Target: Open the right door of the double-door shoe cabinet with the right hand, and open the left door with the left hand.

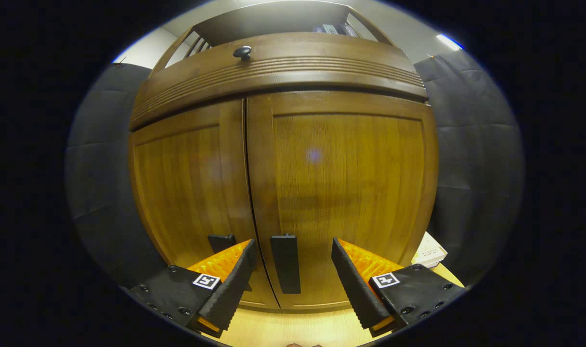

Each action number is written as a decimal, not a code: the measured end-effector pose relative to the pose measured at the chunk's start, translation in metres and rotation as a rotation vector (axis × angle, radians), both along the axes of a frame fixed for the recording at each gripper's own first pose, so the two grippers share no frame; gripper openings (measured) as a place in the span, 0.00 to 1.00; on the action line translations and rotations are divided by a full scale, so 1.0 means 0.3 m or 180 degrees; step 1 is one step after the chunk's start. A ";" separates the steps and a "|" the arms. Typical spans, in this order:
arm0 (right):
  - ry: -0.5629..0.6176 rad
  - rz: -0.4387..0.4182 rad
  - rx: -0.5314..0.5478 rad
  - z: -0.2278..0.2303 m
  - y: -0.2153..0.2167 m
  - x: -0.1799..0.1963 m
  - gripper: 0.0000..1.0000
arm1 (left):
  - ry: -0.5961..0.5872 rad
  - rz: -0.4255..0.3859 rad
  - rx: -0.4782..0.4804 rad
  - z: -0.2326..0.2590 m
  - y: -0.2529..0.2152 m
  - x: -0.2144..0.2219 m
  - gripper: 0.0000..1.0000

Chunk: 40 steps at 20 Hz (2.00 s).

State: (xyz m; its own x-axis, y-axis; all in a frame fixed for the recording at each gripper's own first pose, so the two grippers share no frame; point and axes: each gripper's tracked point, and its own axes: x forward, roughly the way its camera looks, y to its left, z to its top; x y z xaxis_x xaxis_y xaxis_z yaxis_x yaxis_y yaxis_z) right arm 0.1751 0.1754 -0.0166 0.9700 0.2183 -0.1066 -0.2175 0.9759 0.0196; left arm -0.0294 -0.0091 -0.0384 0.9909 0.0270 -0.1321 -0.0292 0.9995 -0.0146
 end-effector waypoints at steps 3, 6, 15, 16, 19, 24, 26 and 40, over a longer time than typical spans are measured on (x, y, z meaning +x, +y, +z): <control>0.0063 -0.0075 -0.0046 -0.035 0.006 0.056 0.94 | 0.0037 -0.0043 0.0024 -0.014 -0.007 0.004 0.99; 0.0093 -0.0128 -0.0075 -0.063 0.006 0.100 0.94 | 0.0113 -0.0099 -0.0037 -0.017 -0.012 0.001 0.96; 0.0101 -0.0013 -0.0112 -0.075 0.090 0.120 0.39 | 0.0235 -0.0133 -0.0130 -0.023 -0.018 -0.006 0.99; 0.0090 -0.0011 -0.0085 -0.070 0.096 0.119 0.32 | 0.0225 -0.0131 -0.0156 -0.016 -0.018 -0.004 0.99; 0.0067 0.0009 0.0012 -0.073 0.096 0.130 0.23 | 0.0193 -0.0106 -0.0171 -0.013 -0.012 0.005 0.98; 0.0064 0.0075 -0.0012 -0.078 0.090 0.112 0.12 | 0.0159 -0.0095 -0.0152 -0.001 -0.010 0.001 0.96; 0.0049 0.0107 -0.0032 -0.072 0.086 0.097 0.11 | 0.0137 -0.0086 -0.0128 0.009 -0.010 -0.001 0.96; 0.0073 0.0369 -0.0051 -0.093 -0.025 -0.142 0.10 | 0.0109 -0.0182 -0.0112 0.047 -0.015 -0.005 0.99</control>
